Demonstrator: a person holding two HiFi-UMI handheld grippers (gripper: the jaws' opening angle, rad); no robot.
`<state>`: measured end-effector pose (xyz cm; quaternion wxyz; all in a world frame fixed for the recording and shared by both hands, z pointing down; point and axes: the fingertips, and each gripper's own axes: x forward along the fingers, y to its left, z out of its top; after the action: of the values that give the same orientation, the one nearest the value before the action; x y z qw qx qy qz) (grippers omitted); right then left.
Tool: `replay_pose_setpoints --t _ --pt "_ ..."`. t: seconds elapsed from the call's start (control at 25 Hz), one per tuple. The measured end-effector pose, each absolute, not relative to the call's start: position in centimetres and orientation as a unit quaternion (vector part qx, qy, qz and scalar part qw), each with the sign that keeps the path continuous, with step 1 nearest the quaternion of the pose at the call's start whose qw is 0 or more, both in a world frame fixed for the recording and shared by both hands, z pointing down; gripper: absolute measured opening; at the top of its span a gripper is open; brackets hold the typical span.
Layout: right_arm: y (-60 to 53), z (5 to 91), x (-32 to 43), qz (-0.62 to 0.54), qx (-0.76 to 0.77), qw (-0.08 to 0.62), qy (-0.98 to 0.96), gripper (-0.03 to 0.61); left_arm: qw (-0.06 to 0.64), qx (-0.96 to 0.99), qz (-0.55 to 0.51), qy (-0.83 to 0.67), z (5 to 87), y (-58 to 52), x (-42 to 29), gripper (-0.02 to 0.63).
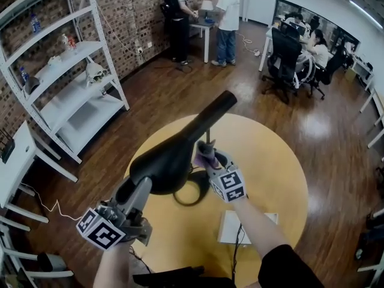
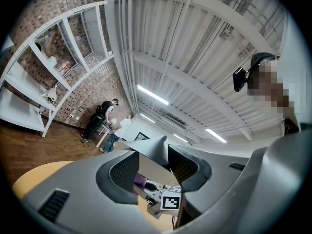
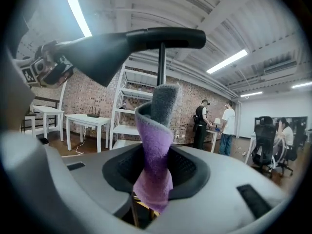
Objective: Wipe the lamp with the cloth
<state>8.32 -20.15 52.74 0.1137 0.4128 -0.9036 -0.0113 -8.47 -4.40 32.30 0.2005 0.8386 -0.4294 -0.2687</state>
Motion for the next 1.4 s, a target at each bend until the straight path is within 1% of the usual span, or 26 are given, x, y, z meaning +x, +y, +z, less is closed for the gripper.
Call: replay_pose_setpoints --t 0.12,0.28,0.56,0.68,0.8,0.88,1.08,1.2,1.4 --pt "-20.4 56.0 8.3 0.005 0.396 0.141 -0.907 0.137 0.201 0.839 -0.268 -0.429 32.0 -4.4 -8.4 0.17" --pt "-20.2 61.2 8.5 0.03 0.365 0.198 -0.909 0.137 0.204 0.843 -0.259 -0.424 32.1 -4.1 -8.2 0.17" --pt "-19.5 70.7 9.8 0.084 0.335 0.355 -0.869 0.132 0.213 0.85 -0.245 -0.415 32.3 -3.4 -8.4 0.177" --pt "-19.3 73.0 10.6 0.095 0.345 0.421 -0.834 0.123 0.213 0.85 -0.242 -0.416 32.4 -3.4 -8.3 0.178" --pt "-19.1 72.0 10.5 0.087 0.359 0.447 -0.814 0.119 0.213 0.852 -0.239 -0.414 32.6 -3.5 -8.3 0.178" --pt "-18.5 71.9 10.5 0.102 0.361 0.46 -0.805 0.108 0.212 0.852 -0.24 -0.414 32.7 -3.5 -8.6 0.179" --pt "-15.7 73.1 9.4 0.138 0.302 0.488 -0.807 0.097 0.213 0.847 -0.251 -0.418 32.8 -3.6 -8.7 0.174" --pt "-13.6 73.4 8.0 0.122 0.257 0.5 -0.818 0.097 0.21 0.846 -0.249 -0.422 32.9 -3.7 -8.5 0.17" --pt "-11.0 72.4 7.3 0.056 0.213 0.553 -0.804 0.095 0.21 0.843 -0.248 -0.429 32.8 -3.9 -8.3 0.17"
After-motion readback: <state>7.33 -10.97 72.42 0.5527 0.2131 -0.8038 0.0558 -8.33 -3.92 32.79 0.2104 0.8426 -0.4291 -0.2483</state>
